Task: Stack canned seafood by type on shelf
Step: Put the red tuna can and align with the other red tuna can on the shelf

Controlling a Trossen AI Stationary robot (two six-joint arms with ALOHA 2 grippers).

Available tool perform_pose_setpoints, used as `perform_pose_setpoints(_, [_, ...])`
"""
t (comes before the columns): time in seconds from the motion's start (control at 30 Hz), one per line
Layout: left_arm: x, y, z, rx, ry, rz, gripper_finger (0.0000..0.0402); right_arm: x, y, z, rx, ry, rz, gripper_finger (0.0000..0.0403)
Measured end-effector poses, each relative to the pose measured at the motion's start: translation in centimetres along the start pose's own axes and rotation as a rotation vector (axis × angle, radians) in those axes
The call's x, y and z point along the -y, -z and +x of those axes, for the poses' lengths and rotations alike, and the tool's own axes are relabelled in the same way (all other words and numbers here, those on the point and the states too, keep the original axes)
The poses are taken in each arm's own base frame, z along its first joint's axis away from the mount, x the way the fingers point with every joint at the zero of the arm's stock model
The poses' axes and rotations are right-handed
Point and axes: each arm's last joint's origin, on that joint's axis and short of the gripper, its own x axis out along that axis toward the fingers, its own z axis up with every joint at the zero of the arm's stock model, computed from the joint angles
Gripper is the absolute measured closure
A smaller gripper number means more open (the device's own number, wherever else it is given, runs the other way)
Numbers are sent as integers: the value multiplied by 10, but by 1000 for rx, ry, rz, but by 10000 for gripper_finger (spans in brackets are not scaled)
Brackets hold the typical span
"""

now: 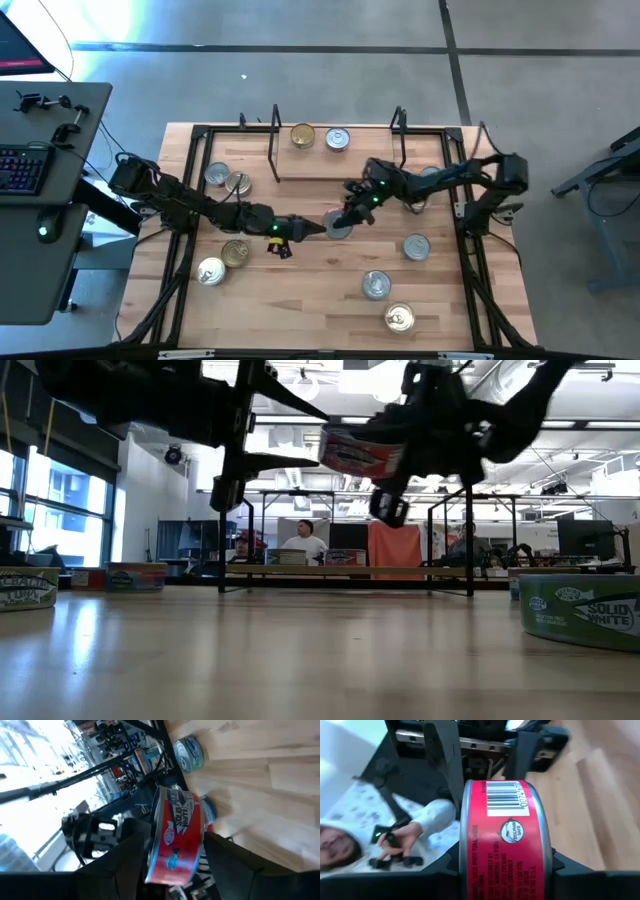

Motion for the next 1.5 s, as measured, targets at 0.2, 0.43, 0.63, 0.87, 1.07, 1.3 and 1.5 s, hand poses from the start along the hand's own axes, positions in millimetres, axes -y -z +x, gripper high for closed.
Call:
perform_pose_setpoints(0.2, [2, 4, 1, 4, 1, -16, 197, 14, -20, 18, -97, -103, -1, 287])
perform_pose_setpoints(0.43, [4, 1, 0, -5, 34, -98, 240, 23, -24, 27, -134, -118, 19, 286])
perform_pose_setpoints(0.63, [2, -7, -1, -5, 55, -133, 277, 26, -21, 27, -141, -90, 55, 269])
perform_pose_setpoints(0.87, [0, -17, -4, 41, 51, -316, 279, 29, -25, 23, -119, -74, 24, 195])
perform_pose_setpoints(1.07, [0, -27, -7, 61, 81, -490, 279, 33, -27, 18, -111, -58, 5, 171])
perform_pose_setpoints(1.3, [-4, -34, -10, 11, 80, -881, 279, 27, -32, -7, -52, 234, -78, 178])
perform_pose_setpoints(1.5, [4, -22, -8, -169, 62, -1223, 279, -23, -22, -14, 20, 774, -386, 190])
